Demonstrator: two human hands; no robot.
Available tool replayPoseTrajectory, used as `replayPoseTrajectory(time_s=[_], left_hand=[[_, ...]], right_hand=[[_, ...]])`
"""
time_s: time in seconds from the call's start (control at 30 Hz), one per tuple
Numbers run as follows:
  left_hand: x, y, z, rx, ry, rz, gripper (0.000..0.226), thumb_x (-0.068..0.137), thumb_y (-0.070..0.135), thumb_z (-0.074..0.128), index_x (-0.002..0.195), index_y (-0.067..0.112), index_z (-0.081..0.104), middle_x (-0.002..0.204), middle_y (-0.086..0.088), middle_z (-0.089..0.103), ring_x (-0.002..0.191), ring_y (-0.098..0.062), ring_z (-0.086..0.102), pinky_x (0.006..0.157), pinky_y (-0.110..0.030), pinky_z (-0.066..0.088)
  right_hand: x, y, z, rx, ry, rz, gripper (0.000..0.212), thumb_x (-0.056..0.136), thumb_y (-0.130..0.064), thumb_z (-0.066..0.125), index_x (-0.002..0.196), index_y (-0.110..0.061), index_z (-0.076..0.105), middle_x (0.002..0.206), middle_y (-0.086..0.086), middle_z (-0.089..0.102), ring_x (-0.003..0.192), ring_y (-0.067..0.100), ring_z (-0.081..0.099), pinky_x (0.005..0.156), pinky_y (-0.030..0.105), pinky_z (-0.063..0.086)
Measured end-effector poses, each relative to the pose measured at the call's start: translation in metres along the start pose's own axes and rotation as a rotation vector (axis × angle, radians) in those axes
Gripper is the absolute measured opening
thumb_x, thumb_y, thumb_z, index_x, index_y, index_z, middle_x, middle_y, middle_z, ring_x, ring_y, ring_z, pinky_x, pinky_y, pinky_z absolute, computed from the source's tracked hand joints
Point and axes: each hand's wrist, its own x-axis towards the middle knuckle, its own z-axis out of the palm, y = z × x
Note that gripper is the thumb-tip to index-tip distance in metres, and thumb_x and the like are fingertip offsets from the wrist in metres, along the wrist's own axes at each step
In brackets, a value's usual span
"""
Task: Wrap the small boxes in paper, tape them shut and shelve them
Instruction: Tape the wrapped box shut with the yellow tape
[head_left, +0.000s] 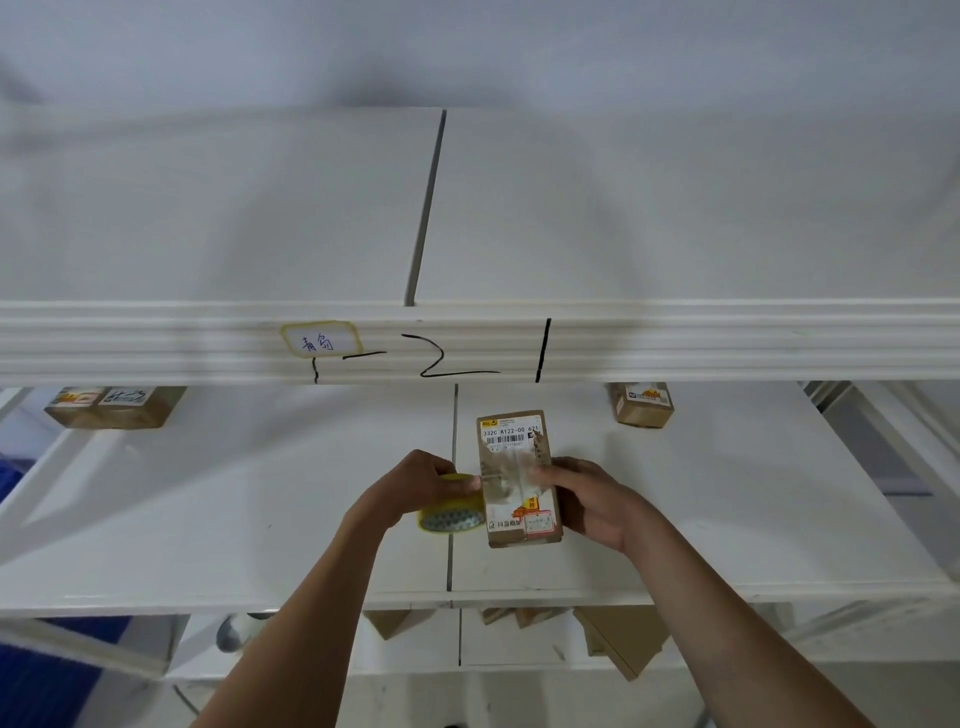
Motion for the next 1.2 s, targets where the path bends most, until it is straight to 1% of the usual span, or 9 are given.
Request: replayPoseTrajectory(time_s=[0.17,0.3,0.43,0.53,0.6,0.77,0.9,1.03,1.2], left_hand=[[-0.002,-0.006,0.008,-0.006,-0.014,0.014,0.037,0.073,0.051,0.083,0.071,0.016,0.072,0.081,-0.001,0.073,0.083,-0.017,0.070,0.069,-0.024,0.051],[-0.001,-0.008,0.014,0.038,0.088,0.025,0.040,0.067,0.053,0.087,0.060,0.020,0.065,0.065,0.004,0.065,0.070,-0.015,0.065,0.065,-0.026,0.048],[0.001,0.000,0.023,0.182,0.213,0.044,0.042,0.069,0.055,0.084,0.066,0.016,0.069,0.069,0.001,0.065,0.071,-0.016,0.064,0.062,-0.026,0.049],[0.004,0.009,0.030,0.307,0.211,0.058,0.032,0.078,0.045,0.079,0.079,0.014,0.073,0.079,-0.002,0.069,0.081,-0.020,0.069,0.071,-0.030,0.055],[0.004,0.012,0.031,0.357,0.194,0.058,0.034,0.081,0.046,0.077,0.085,0.012,0.074,0.084,-0.004,0.071,0.084,-0.021,0.069,0.074,-0.031,0.055],[0.005,0.008,0.033,0.370,0.119,0.040,0.049,0.085,0.061,0.066,0.087,0.013,0.072,0.087,-0.004,0.070,0.086,-0.024,0.067,0.084,-0.040,0.054],[0.000,0.004,0.025,0.274,0.039,0.101,0.043,0.091,0.054,0.063,0.090,0.013,0.076,0.086,-0.002,0.071,0.079,-0.016,0.065,0.072,-0.031,0.053],[-0.003,0.002,0.010,0.176,-0.018,0.126,0.021,0.089,0.042,0.072,0.078,0.024,0.075,0.077,0.004,0.067,0.070,-0.007,0.056,0.064,-0.021,0.044],[0.005,0.004,0.000,0.200,-0.009,0.130,0.025,0.082,0.042,0.080,0.065,0.026,0.071,0.068,0.006,0.064,0.067,-0.008,0.056,0.064,-0.022,0.043]], right_hand=[[0.003,-0.002,0.001,0.011,0.021,0.037,0.036,0.096,-0.019,0.062,0.126,0.000,0.062,0.120,0.020,0.070,0.111,0.035,0.068,0.089,0.048,0.056],[0.012,0.005,0.000,-0.362,0.228,-0.007,0.030,0.096,-0.026,0.066,0.119,-0.008,0.069,0.105,0.005,0.077,0.099,0.022,0.073,0.087,0.040,0.058],[0.010,0.006,0.017,-0.584,0.252,-0.021,0.046,0.077,-0.050,0.081,0.112,-0.027,0.063,0.109,-0.007,0.071,0.102,0.014,0.069,0.082,0.035,0.060],[0.013,0.009,0.030,-0.685,0.298,0.013,0.079,0.067,-0.049,0.089,0.123,-0.022,0.041,0.120,-0.006,0.058,0.113,0.017,0.059,0.087,0.034,0.057],[0.018,0.011,0.029,-0.724,0.338,0.027,0.084,0.067,-0.044,0.090,0.124,-0.020,0.034,0.122,-0.004,0.054,0.116,0.020,0.057,0.089,0.035,0.055],[0.023,0.011,0.019,-0.760,0.355,0.064,0.080,0.059,-0.044,0.090,0.121,-0.021,0.045,0.114,-0.005,0.062,0.106,0.016,0.063,0.082,0.034,0.059],[0.029,0.015,0.003,-0.738,0.384,0.053,0.085,0.039,-0.051,0.088,0.116,-0.027,0.058,0.108,-0.006,0.070,0.097,0.014,0.069,0.077,0.037,0.063],[0.017,0.002,0.004,-0.680,0.392,0.052,0.074,0.049,-0.036,0.094,0.113,-0.023,0.059,0.105,-0.003,0.071,0.094,0.015,0.070,0.080,0.040,0.062],[0.018,0.001,0.005,-0.655,0.354,0.060,0.062,0.057,-0.030,0.095,0.109,-0.023,0.063,0.103,-0.003,0.073,0.092,0.014,0.072,0.079,0.038,0.063]])
